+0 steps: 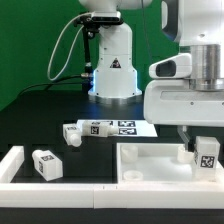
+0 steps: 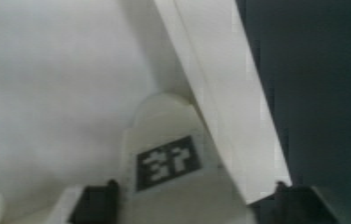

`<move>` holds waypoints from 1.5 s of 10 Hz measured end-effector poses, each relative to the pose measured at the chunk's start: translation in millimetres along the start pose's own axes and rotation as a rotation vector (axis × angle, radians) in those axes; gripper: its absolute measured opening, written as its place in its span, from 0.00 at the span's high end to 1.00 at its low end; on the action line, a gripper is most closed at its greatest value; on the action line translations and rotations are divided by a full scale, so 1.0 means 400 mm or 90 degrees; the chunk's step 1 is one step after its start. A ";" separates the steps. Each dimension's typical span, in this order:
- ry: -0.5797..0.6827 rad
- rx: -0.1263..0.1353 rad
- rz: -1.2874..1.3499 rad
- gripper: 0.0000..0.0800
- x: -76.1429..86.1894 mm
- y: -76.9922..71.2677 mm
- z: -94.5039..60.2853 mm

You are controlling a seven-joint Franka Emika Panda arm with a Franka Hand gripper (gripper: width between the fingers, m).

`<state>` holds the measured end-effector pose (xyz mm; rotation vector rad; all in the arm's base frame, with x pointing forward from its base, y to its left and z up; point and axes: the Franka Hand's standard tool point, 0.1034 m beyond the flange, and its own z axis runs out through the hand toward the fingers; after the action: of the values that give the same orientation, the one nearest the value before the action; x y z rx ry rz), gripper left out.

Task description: Assemble one leg

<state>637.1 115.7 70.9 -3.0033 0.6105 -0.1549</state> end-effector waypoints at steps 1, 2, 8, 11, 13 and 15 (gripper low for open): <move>-0.001 -0.001 0.024 0.64 0.000 0.003 0.002; -0.001 -0.001 0.100 0.64 0.000 0.004 0.002; -0.030 0.000 0.695 0.64 0.001 -0.010 0.003; -0.047 0.011 0.890 0.64 0.013 -0.005 0.002; -0.050 0.009 0.952 0.64 0.010 -0.006 0.004; -0.050 0.010 0.938 0.36 0.010 -0.007 0.004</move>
Offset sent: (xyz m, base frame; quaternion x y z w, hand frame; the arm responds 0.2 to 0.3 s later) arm -0.0014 -0.0071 0.0042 -0.0544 0.0294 0.3133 0.9476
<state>642.0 116.8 70.1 -1.7751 2.4074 0.0619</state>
